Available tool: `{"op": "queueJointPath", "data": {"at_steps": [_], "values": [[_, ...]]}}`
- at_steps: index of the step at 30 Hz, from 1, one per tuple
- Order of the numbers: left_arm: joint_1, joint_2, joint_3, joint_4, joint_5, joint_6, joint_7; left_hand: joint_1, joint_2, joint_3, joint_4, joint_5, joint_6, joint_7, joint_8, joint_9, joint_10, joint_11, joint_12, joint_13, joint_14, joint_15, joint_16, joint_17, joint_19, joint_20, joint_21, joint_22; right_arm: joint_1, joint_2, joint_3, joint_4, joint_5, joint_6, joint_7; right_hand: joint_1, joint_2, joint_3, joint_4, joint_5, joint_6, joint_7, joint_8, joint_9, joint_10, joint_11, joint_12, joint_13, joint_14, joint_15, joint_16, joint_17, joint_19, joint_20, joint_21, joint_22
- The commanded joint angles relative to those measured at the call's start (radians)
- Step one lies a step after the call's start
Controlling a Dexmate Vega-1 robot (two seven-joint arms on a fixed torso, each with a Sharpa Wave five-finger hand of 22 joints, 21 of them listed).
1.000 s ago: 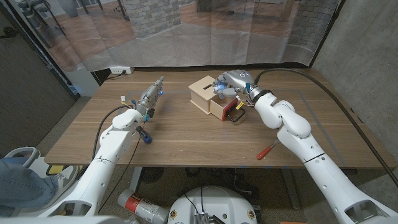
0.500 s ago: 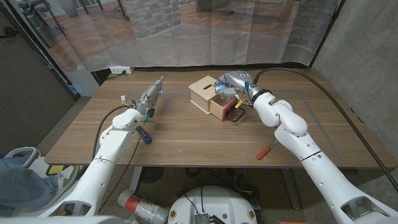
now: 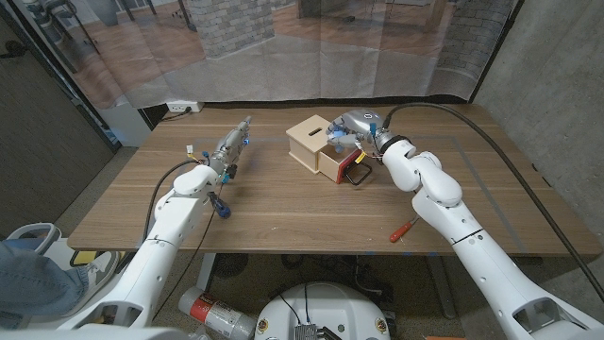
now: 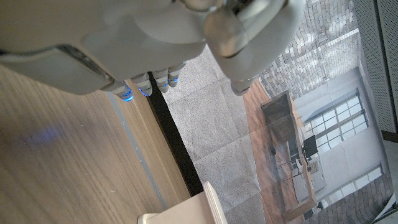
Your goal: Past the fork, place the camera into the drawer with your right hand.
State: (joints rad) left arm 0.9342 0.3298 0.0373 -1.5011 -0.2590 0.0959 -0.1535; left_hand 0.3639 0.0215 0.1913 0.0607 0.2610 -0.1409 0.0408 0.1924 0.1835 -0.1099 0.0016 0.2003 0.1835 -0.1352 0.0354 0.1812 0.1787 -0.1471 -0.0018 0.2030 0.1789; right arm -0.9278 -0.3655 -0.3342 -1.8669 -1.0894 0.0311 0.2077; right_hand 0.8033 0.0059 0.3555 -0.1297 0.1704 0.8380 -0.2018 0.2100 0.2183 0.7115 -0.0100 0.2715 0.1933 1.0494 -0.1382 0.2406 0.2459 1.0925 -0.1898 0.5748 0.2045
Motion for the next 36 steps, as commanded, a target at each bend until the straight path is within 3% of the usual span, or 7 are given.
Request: {"op": "queueJointPath", "data": {"at_steps": [1, 12, 29, 36], "values": [[-0.022, -0.008, 0.006, 0.044, -0.002, -0.022, -0.016, -0.001, 0.008, -0.003, 0.003, -0.003, 0.004, 0.003, 0.006, 0.005, 0.000, -0.002, 0.002, 0.004, -0.005, 0.002, 0.006, 0.004, -0.005, 0.000, 0.000, 0.005, 0.021, 0.031, -0.028, -0.002, -0.034, -0.089, 0.060, 0.043, 0.056, -0.001, 0.000, 0.005, 0.009, -0.003, 0.004, 0.003, 0.224, -0.150, 0.003, 0.003, 0.048, -0.092, -0.005, 0.001, 0.002, -0.023, 0.005, 0.002], [-0.040, -0.011, 0.007, 0.076, -0.001, -0.028, -0.026, 0.000, 0.009, -0.005, 0.003, -0.004, 0.005, 0.003, 0.006, 0.005, 0.001, -0.002, 0.003, 0.004, -0.005, 0.001, 0.006, 0.004, -0.005, -0.001, 0.000, 0.005, 0.035, 0.056, -0.051, 0.007, -0.059, -0.161, 0.102, 0.040, 0.058, -0.002, 0.002, 0.005, 0.009, 0.000, 0.004, 0.002, 0.222, -0.150, -0.001, 0.003, 0.058, -0.091, -0.003, -0.001, 0.002, -0.024, 0.007, 0.002], [-0.071, -0.016, 0.015, 0.122, 0.005, -0.039, -0.045, 0.000, 0.010, -0.006, 0.003, -0.004, 0.006, 0.003, 0.006, 0.005, -0.001, 0.000, 0.002, 0.004, -0.006, 0.002, 0.006, 0.004, -0.006, -0.002, 0.000, 0.005, 0.004, 0.059, -0.053, -0.025, -0.065, -0.216, 0.130, 0.037, 0.057, -0.003, 0.001, 0.005, 0.012, 0.003, 0.004, 0.002, 0.222, -0.150, -0.003, 0.003, 0.066, -0.090, -0.004, -0.003, 0.001, -0.025, 0.008, 0.000], [-0.077, -0.018, 0.019, 0.130, 0.008, -0.040, -0.051, 0.000, 0.010, -0.007, 0.003, -0.004, 0.006, 0.003, 0.006, 0.005, 0.000, -0.002, 0.002, 0.004, -0.006, 0.002, 0.006, 0.004, -0.006, -0.001, 0.000, 0.005, -0.005, 0.065, -0.057, -0.035, -0.073, -0.236, 0.136, 0.004, 0.046, -0.019, 0.015, 0.003, 0.003, 0.004, 0.000, 0.002, 0.217, -0.144, -0.009, 0.003, 0.062, -0.084, -0.012, -0.009, 0.000, -0.024, 0.009, -0.001]]}}
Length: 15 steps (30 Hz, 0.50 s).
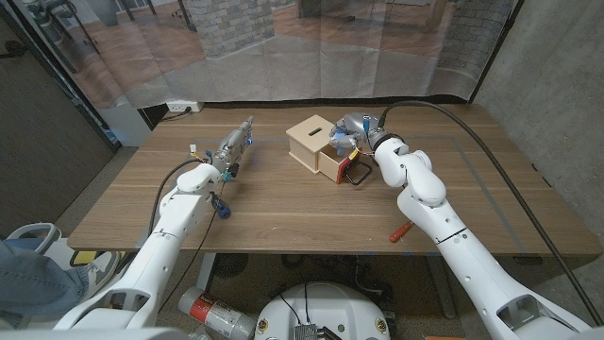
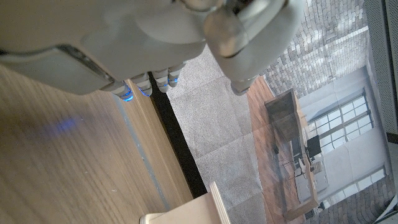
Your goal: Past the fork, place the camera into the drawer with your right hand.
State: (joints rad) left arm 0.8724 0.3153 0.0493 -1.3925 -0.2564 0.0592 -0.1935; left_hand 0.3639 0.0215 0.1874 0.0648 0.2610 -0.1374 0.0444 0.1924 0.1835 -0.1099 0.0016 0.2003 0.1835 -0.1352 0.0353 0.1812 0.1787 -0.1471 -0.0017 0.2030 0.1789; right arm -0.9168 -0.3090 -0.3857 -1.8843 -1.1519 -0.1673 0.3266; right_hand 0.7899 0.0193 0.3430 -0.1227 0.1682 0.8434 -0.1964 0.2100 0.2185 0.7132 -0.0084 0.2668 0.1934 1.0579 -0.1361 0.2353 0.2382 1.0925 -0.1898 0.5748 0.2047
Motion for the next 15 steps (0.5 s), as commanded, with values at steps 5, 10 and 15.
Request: {"op": "queueJointPath", "data": {"at_steps": [5, 10, 15], "values": [[-0.017, -0.005, 0.010, 0.021, 0.007, -0.002, -0.013, 0.001, 0.010, -0.004, -0.001, -0.004, 0.004, 0.000, 0.006, 0.005, -0.001, -0.001, 0.002, 0.004, -0.006, 0.002, 0.006, 0.004, -0.006, -0.001, 0.000, 0.005, -0.018, 0.012, -0.011, -0.022, -0.024, -0.054, 0.027, 0.001, 0.027, -0.013, 0.013, 0.007, -0.022, -0.001, -0.008, 0.002, 0.198, -0.142, -0.014, 0.003, 0.043, -0.086, -0.017, -0.007, 0.000, -0.024, 0.010, -0.003], [-0.017, -0.006, 0.011, 0.021, 0.008, 0.000, -0.014, 0.001, 0.011, -0.004, -0.001, -0.004, 0.007, 0.000, 0.007, 0.005, 0.000, -0.004, 0.002, 0.004, -0.005, 0.003, 0.006, 0.004, -0.006, -0.001, 0.000, 0.005, -0.017, 0.012, -0.014, -0.022, -0.030, -0.063, 0.038, -0.043, 0.012, -0.031, 0.027, 0.007, -0.053, -0.009, -0.014, 0.002, 0.164, -0.138, -0.031, 0.003, -0.004, -0.074, -0.041, -0.017, -0.006, -0.026, 0.008, -0.006], [-0.017, -0.007, 0.011, 0.023, 0.009, 0.001, -0.014, 0.001, 0.011, -0.005, -0.001, -0.005, 0.009, 0.000, 0.008, 0.004, 0.000, -0.002, 0.002, 0.004, -0.006, 0.002, 0.006, 0.004, -0.006, 0.000, 0.000, 0.005, -0.013, 0.014, -0.017, -0.015, -0.026, -0.062, 0.046, -0.077, -0.001, -0.046, 0.036, 0.007, -0.093, -0.008, -0.021, 0.002, 0.137, -0.134, -0.041, 0.003, -0.033, -0.059, -0.048, -0.022, -0.007, -0.025, 0.007, -0.008]]}}
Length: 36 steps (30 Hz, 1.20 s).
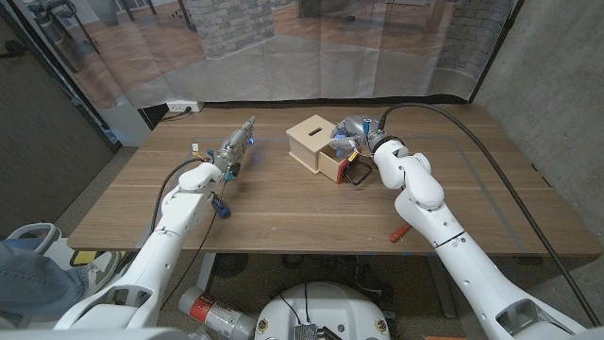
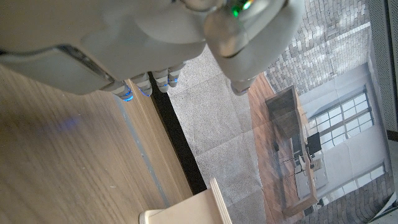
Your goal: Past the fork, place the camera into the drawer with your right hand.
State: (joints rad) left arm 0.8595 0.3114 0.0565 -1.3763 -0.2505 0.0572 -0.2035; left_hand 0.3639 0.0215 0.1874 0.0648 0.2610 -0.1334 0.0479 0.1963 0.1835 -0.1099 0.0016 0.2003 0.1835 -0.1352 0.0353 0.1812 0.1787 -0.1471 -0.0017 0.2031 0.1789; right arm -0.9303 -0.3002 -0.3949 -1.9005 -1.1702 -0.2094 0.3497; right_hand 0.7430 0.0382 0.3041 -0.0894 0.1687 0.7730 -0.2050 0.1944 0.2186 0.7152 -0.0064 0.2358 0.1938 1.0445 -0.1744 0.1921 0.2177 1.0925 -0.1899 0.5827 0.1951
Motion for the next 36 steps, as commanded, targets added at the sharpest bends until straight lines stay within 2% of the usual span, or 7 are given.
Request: {"op": "queueJointPath", "data": {"at_steps": [1, 21, 24, 28, 31, 32, 36], "values": [[-0.004, -0.003, 0.004, 0.007, 0.004, 0.004, -0.004, 0.001, 0.011, -0.005, -0.001, -0.005, 0.005, -0.004, 0.004, 0.004, 0.000, -0.003, 0.002, 0.004, -0.006, 0.002, 0.006, 0.004, -0.007, 0.000, 0.000, 0.005, 0.001, 0.005, -0.009, 0.003, -0.008, -0.019, 0.021, -0.033, -0.020, -0.008, 0.003, 0.007, -0.030, -0.001, -0.007, 0.002, 0.131, -0.132, -0.011, 0.003, -0.024, -0.016, -0.006, -0.002, -0.007, -0.023, -0.001, 0.001], [0.007, -0.008, 0.001, 0.013, 0.005, 0.005, 0.001, 0.002, 0.012, -0.007, -0.001, -0.005, 0.006, -0.004, 0.003, 0.004, 0.000, -0.003, 0.002, 0.004, -0.006, 0.003, 0.006, 0.004, -0.008, 0.001, 0.000, 0.005, 0.020, 0.003, -0.024, 0.025, -0.008, -0.016, 0.029, -0.076, -0.043, -0.026, 0.005, 0.011, -0.144, 0.008, -0.012, 0.003, 0.011, -0.100, -0.040, 0.003, -0.136, 0.037, -0.016, -0.009, -0.028, -0.004, -0.010, -0.002], [0.007, -0.009, 0.002, 0.014, 0.005, 0.005, 0.001, 0.002, 0.013, -0.008, -0.001, -0.005, 0.006, -0.004, 0.003, 0.004, 0.000, -0.002, 0.002, 0.004, -0.006, 0.003, 0.006, 0.004, -0.008, 0.002, 0.000, 0.005, 0.020, 0.002, -0.024, 0.025, -0.011, -0.016, 0.024, -0.088, -0.049, -0.032, 0.006, 0.013, -0.174, 0.015, -0.012, 0.003, -0.017, -0.092, -0.040, 0.004, -0.183, 0.062, -0.021, -0.010, -0.040, 0.004, -0.014, -0.002], [0.004, -0.010, 0.004, 0.017, 0.007, 0.005, 0.000, 0.002, 0.013, -0.008, -0.001, -0.005, 0.007, -0.005, 0.003, 0.004, 0.000, -0.003, 0.002, 0.004, -0.006, 0.003, 0.006, 0.004, -0.009, 0.002, 0.000, 0.005, 0.019, 0.001, -0.022, 0.024, -0.008, -0.014, 0.019, -0.101, -0.058, -0.039, 0.004, 0.017, -0.213, 0.017, -0.011, 0.003, -0.082, -0.080, -0.047, 0.004, -0.284, 0.107, -0.026, -0.013, -0.073, 0.027, -0.027, -0.001], [0.001, -0.011, 0.006, 0.021, 0.008, 0.004, -0.001, 0.002, 0.013, -0.008, -0.001, -0.005, 0.007, -0.004, 0.003, 0.004, 0.000, -0.003, 0.002, 0.004, -0.006, 0.002, 0.006, 0.004, -0.008, 0.002, 0.000, 0.005, 0.016, -0.001, -0.020, 0.020, -0.008, -0.013, 0.012, -0.106, -0.063, -0.042, -0.001, 0.020, -0.244, 0.017, -0.007, 0.002, -0.122, -0.071, -0.042, 0.005, -0.364, 0.145, -0.023, -0.016, -0.130, 0.073, -0.053, -0.004], [-0.001, -0.011, 0.006, 0.023, 0.008, 0.003, -0.002, 0.002, 0.013, -0.008, -0.001, -0.005, 0.007, -0.005, 0.003, 0.004, 0.001, -0.003, 0.003, 0.004, -0.007, 0.002, 0.006, 0.004, -0.009, 0.002, 0.000, 0.005, 0.015, -0.002, -0.019, 0.018, -0.009, -0.013, 0.011, -0.109, -0.065, -0.043, -0.003, 0.021, -0.254, 0.020, -0.006, 0.002, -0.138, -0.068, -0.042, 0.005, -0.395, 0.163, -0.023, -0.017, -0.166, 0.107, -0.071, -0.007], [-0.008, -0.012, 0.009, 0.033, 0.010, 0.003, -0.004, 0.002, 0.014, -0.009, -0.001, -0.005, 0.007, -0.004, 0.003, 0.004, 0.001, -0.002, 0.003, 0.004, -0.007, 0.001, 0.006, 0.004, -0.008, 0.002, 0.000, 0.005, 0.011, -0.003, -0.014, 0.014, -0.005, -0.008, -0.003, -0.114, -0.063, -0.043, -0.005, 0.023, -0.269, 0.025, -0.002, 0.001, -0.168, -0.054, -0.038, 0.005, -0.448, 0.184, -0.019, -0.019, -0.243, 0.167, -0.112, -0.011]]}}
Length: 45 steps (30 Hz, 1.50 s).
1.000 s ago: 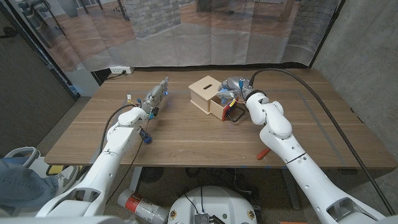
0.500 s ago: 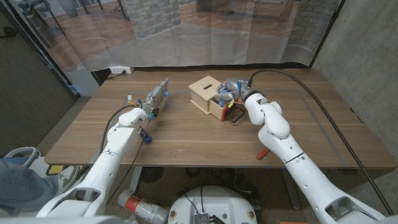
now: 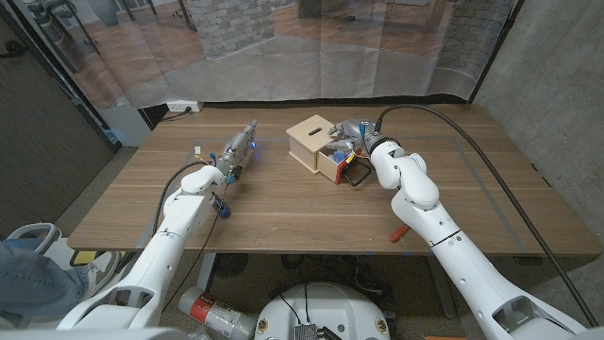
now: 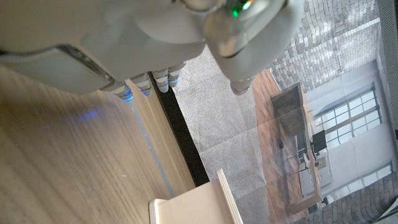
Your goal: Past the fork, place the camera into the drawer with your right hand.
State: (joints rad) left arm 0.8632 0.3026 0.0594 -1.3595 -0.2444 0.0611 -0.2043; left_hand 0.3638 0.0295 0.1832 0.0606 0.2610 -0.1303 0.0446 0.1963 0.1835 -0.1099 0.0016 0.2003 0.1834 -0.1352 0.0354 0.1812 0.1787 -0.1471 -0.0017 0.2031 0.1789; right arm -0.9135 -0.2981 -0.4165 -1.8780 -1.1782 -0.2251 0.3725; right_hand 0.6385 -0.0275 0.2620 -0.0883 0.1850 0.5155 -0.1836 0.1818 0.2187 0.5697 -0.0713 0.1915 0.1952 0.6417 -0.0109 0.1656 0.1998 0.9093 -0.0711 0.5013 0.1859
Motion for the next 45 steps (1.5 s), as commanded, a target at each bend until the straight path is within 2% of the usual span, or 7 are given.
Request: {"op": "queueJointPath", "data": {"at_steps": [1, 16, 21, 24, 31, 36, 45], "values": [[-0.014, -0.004, 0.007, 0.018, 0.005, -0.001, -0.004, 0.003, 0.006, -0.005, 0.003, -0.005, 0.004, -0.001, 0.003, 0.004, 0.001, -0.002, 0.003, 0.004, -0.007, 0.002, 0.006, 0.004, -0.008, 0.002, 0.000, 0.005, -0.006, -0.004, 0.008, -0.010, 0.002, 0.005, -0.025, -0.011, 0.003, -0.001, -0.006, 0.007, -0.011, 0.004, 0.012, 0.000, -0.026, 0.011, 0.007, 0.004, -0.050, 0.024, 0.010, -0.002, -0.073, 0.060, -0.039, -0.002], [-0.032, -0.008, 0.009, 0.047, 0.007, -0.012, -0.015, 0.003, 0.007, -0.007, 0.003, -0.006, 0.005, -0.003, 0.002, 0.004, 0.000, -0.004, 0.002, 0.004, -0.007, 0.002, 0.006, 0.004, -0.009, 0.004, 0.000, 0.005, -0.020, -0.009, 0.014, -0.027, 0.002, 0.022, -0.062, -0.011, 0.008, 0.002, -0.009, 0.009, -0.004, -0.002, 0.019, -0.001, -0.027, 0.007, 0.015, 0.003, -0.050, 0.025, 0.020, -0.004, -0.105, 0.083, -0.060, -0.003], [-0.028, -0.005, 0.008, 0.037, 0.008, -0.009, -0.015, 0.003, 0.007, -0.007, 0.003, -0.006, 0.005, -0.002, 0.002, 0.004, 0.001, -0.005, 0.002, 0.004, -0.007, 0.002, 0.006, 0.004, -0.009, 0.003, 0.000, 0.005, -0.040, -0.014, 0.031, -0.036, 0.032, 0.055, -0.116, -0.007, 0.014, 0.007, -0.013, 0.008, 0.025, -0.005, 0.029, -0.002, -0.001, -0.011, 0.030, 0.003, -0.019, -0.027, 0.033, -0.005, -0.117, 0.070, -0.073, -0.002], [-0.024, -0.002, 0.007, 0.026, 0.009, -0.004, -0.014, 0.003, 0.008, -0.008, 0.003, -0.006, 0.005, -0.002, 0.002, 0.004, 0.001, -0.005, 0.002, 0.004, -0.006, 0.002, 0.006, 0.004, -0.009, 0.002, 0.000, 0.005, -0.052, -0.015, 0.044, -0.040, 0.057, 0.077, -0.146, -0.006, 0.019, 0.010, -0.016, 0.008, 0.045, 0.002, 0.035, -0.004, 0.017, -0.010, 0.038, 0.002, -0.026, -0.075, 0.029, -0.006, -0.149, 0.041, -0.093, -0.002], [-0.014, 0.005, 0.006, -0.001, 0.010, 0.003, -0.012, 0.004, 0.008, -0.008, 0.003, -0.006, 0.005, -0.002, 0.002, 0.004, 0.001, -0.004, 0.003, 0.004, -0.005, 0.001, 0.007, 0.004, -0.008, 0.002, 0.000, 0.005, -0.075, -0.018, 0.065, -0.045, 0.097, 0.130, -0.220, -0.005, 0.031, 0.017, -0.020, 0.009, 0.048, 0.032, 0.029, -0.009, 0.024, -0.009, 0.040, 0.000, -0.051, -0.088, 0.022, -0.003, -0.275, -0.023, -0.156, 0.001], [-0.004, 0.012, 0.006, -0.024, 0.014, 0.009, -0.006, 0.004, 0.009, -0.009, 0.003, -0.006, 0.005, -0.001, 0.002, 0.004, 0.002, -0.005, 0.003, 0.004, -0.005, 0.000, 0.006, 0.004, -0.008, 0.001, 0.001, 0.005, -0.089, -0.014, 0.082, -0.046, 0.133, 0.155, -0.243, -0.007, 0.032, 0.018, -0.023, 0.010, 0.025, 0.058, 0.019, -0.011, 0.001, 0.004, 0.031, 0.000, -0.109, -0.071, 0.011, -0.004, -0.351, -0.014, -0.195, 0.002], [0.019, 0.022, 0.002, -0.065, 0.014, 0.016, 0.006, 0.005, 0.009, -0.009, 0.003, -0.006, 0.005, 0.000, 0.001, 0.004, 0.001, -0.003, 0.002, 0.004, -0.005, 0.001, 0.006, 0.004, -0.008, 0.000, 0.001, 0.005, -0.106, -0.007, 0.133, -0.014, 0.268, 0.246, -0.280, -0.013, 0.035, 0.018, -0.025, 0.012, -0.014, 0.074, 0.009, -0.013, -0.041, 0.027, 0.018, 0.000, -0.194, -0.056, 0.005, -0.006, -0.413, -0.006, -0.232, 0.001]]}}
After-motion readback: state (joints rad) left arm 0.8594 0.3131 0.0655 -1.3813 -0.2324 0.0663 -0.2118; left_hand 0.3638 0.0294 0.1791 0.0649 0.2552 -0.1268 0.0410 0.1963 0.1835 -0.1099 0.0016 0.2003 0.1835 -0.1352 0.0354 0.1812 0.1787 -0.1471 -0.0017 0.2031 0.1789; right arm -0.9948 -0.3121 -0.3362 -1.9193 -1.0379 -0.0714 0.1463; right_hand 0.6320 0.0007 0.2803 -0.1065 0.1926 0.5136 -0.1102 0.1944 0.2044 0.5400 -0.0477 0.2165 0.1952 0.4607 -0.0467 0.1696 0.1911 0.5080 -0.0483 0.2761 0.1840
